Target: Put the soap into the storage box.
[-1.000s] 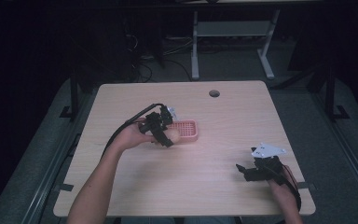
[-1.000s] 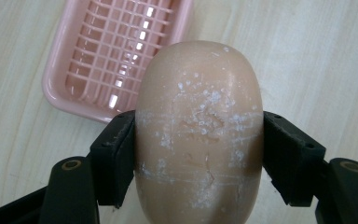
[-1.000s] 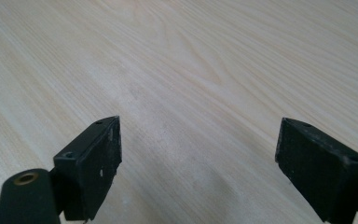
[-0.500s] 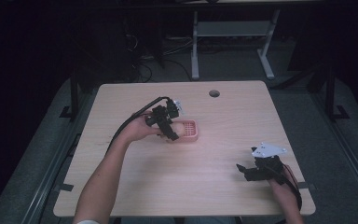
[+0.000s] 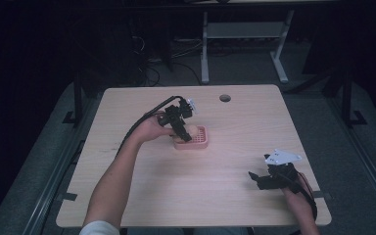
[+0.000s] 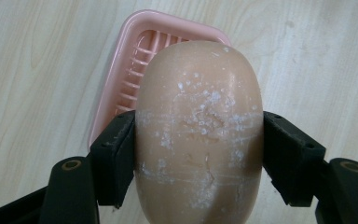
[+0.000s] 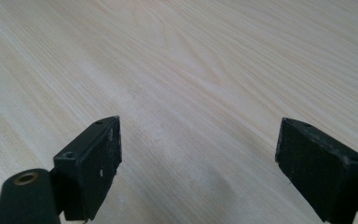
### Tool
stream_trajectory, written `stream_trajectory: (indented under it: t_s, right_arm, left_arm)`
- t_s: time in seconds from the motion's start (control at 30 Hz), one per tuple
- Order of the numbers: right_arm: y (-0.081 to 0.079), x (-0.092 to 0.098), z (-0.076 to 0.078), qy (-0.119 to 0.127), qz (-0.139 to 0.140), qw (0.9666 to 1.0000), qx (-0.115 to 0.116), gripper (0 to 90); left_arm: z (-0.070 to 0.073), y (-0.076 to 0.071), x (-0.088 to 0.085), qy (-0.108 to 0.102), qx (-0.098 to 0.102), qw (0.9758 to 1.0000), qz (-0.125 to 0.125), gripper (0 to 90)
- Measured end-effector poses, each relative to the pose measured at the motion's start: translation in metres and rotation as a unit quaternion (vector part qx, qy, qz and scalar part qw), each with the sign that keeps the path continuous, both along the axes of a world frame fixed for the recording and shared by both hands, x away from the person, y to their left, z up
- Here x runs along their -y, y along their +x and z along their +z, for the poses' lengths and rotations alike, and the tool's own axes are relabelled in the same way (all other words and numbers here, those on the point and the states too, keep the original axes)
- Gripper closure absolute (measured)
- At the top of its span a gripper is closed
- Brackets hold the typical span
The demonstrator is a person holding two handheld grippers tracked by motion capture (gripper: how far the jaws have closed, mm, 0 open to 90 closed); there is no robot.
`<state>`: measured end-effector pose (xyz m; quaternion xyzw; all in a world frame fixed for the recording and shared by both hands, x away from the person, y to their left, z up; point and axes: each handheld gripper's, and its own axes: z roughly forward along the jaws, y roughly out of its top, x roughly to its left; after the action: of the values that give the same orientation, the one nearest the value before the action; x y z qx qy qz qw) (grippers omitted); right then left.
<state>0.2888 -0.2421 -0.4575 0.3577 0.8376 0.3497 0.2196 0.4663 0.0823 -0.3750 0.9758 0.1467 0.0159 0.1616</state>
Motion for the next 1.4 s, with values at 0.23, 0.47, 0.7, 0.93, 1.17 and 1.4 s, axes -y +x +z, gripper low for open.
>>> stream_trajectory:
  t_s: [0.23,0.47,0.7,0.93,1.17,1.4]
  right_arm:
    - [0.0,0.0,0.0,0.003,-0.004,1.0,-0.002,13.8]
    - [0.001,0.0,-0.001,0.003,-0.003,1.0,-0.002,13.8]
    - [0.0,0.001,-0.001,0.003,-0.004,1.0,-0.003,13.8]
    - [0.0,0.002,-0.001,0.007,-0.006,0.9999,-0.006,13.8]
    - [0.0,0.002,-0.001,0.006,-0.002,1.0,-0.003,13.8]
    - [0.0,0.002,-0.001,0.005,0.0,1.0,-0.005,13.8]
  left_arm:
    - [-0.005,0.007,0.002,-0.004,-0.004,1.0,0.005,32.3]
    - [-0.01,0.014,0.005,0.005,-0.008,0.9999,0.004,32.3]
    - [-0.011,0.021,0.013,0.003,-0.01,0.9999,0.002,32.3]
    - [-0.019,0.025,0.015,0.003,-0.019,0.9998,0.008,32.3]
    - [-0.024,0.029,0.016,0.006,-0.025,0.9996,0.009,32.3]
    - [-0.029,0.029,0.018,0.008,-0.027,0.9995,0.012,32.3]
